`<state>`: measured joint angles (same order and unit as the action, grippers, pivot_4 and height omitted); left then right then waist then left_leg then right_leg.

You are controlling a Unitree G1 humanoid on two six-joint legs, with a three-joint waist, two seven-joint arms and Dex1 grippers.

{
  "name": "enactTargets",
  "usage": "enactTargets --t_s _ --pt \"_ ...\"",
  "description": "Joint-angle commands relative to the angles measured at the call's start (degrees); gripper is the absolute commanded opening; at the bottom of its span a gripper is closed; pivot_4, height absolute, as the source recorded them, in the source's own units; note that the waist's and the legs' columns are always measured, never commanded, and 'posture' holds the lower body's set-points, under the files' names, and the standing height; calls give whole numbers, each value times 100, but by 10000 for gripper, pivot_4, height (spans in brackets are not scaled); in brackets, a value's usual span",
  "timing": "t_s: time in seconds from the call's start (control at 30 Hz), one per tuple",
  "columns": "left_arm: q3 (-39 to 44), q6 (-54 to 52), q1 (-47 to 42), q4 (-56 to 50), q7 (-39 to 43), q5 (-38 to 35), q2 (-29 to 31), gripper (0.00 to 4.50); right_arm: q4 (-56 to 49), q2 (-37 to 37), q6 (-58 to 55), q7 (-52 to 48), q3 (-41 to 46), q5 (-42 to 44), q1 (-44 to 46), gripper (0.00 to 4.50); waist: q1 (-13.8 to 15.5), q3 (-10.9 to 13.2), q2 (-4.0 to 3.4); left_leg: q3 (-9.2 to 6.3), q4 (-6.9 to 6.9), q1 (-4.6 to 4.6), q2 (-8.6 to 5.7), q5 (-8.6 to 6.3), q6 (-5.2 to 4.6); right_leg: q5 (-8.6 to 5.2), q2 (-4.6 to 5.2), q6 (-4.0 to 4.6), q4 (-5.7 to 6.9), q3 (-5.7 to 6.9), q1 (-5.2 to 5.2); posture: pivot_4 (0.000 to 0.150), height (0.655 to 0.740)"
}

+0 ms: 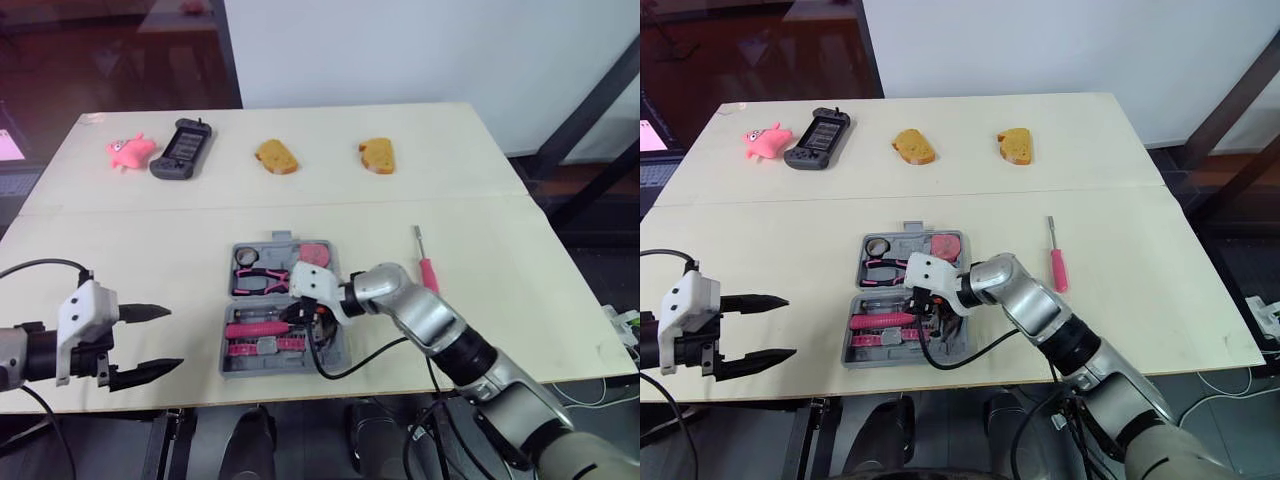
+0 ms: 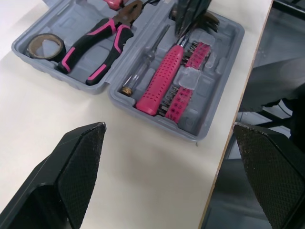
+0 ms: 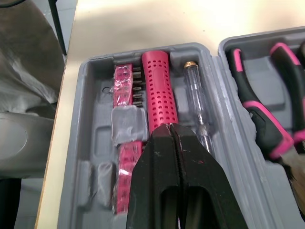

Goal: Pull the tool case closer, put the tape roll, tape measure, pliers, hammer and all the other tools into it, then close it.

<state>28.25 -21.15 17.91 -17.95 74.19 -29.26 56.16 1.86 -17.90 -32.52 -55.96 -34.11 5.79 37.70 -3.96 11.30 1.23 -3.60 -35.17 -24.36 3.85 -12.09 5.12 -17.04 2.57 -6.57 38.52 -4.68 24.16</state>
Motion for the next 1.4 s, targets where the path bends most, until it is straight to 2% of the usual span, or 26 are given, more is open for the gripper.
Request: enactTargets --t_s 0.03,0.5,0.7,1.3,1.4 --pt "226 -53 105 -136 25 -66 70 45000 226 231 83 54 4 -82 86 338 -2 0 0 0 0 0 0 0 0 0 0 0 0 0 0 1500 7400" --pt "414 -112 267 -221 44 -42 118 45000 1047 469 -109 10 -364 -502 -72 338 -9 -2 -1 0 3 12 0 0 0 0 -1 0 2 0 -8 1500 7400" --pt "466 -166 333 -290 42 -43 139 45000 1333 342 -168 -104 -637 -727 -266 338 -5 -16 -2 1 22 98 0 -3 -1 -7 1 1 -21 0 -98 1500 7400" --pt "475 -270 447 -448 33 -12 154 45000 1772 314 -688 -274 -785 -821 -564 338 14 -175 -12 1 27 116 -1 -8 -4 -24 5 10 -45 1 -132 1500 7400" --pt "455 -277 419 -450 12 -20 151 45000 1706 360 -484 -305 -736 -789 -541 338 15 -181 -14 1 32 131 -2 -9 -4 -26 5 13 -48 1 -146 1500 7400"
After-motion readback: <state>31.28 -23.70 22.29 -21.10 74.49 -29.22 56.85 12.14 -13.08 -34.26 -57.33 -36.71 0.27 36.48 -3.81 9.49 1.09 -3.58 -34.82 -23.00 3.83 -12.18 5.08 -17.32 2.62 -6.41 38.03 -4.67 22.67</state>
